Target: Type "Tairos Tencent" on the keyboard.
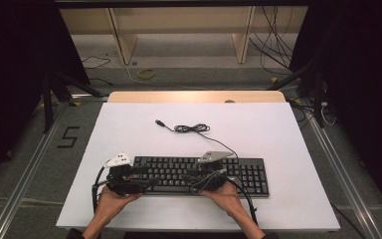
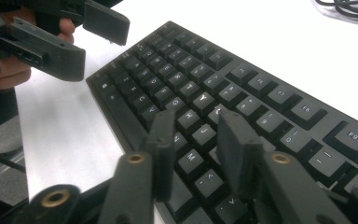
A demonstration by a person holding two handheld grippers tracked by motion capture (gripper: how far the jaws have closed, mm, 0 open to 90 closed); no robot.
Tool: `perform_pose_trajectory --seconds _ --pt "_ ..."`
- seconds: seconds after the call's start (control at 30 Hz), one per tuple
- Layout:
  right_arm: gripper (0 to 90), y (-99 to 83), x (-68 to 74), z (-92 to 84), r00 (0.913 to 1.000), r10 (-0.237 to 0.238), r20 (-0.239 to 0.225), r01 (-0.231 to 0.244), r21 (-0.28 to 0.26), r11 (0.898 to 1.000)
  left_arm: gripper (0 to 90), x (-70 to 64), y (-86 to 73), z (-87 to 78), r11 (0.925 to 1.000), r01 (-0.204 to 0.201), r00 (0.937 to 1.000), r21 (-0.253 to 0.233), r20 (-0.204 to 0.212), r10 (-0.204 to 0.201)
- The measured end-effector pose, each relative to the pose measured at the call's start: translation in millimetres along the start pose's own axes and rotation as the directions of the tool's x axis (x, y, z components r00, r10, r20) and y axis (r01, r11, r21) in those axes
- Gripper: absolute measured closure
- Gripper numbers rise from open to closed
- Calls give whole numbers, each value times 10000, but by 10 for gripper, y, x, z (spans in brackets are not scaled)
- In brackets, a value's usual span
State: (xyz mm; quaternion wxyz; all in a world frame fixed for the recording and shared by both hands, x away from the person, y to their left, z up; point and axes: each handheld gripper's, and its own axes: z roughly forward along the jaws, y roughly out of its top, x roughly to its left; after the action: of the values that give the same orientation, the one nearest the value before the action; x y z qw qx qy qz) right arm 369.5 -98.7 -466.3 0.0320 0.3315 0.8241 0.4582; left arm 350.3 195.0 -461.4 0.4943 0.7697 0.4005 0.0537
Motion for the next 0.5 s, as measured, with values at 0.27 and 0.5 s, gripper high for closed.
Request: perform_pose_trajectory --seconds 0.27,0.5 --pt "588 -32 -33 -86 9999 138 26 -137 -124 9998 274 12 7 24 10000 38 10000 6 -51 -38" --pt "529 -66 -40 -144 9999 165 13 -165 -196 9997 289 43 9 61 9999 83 10000 115 -56 -82"
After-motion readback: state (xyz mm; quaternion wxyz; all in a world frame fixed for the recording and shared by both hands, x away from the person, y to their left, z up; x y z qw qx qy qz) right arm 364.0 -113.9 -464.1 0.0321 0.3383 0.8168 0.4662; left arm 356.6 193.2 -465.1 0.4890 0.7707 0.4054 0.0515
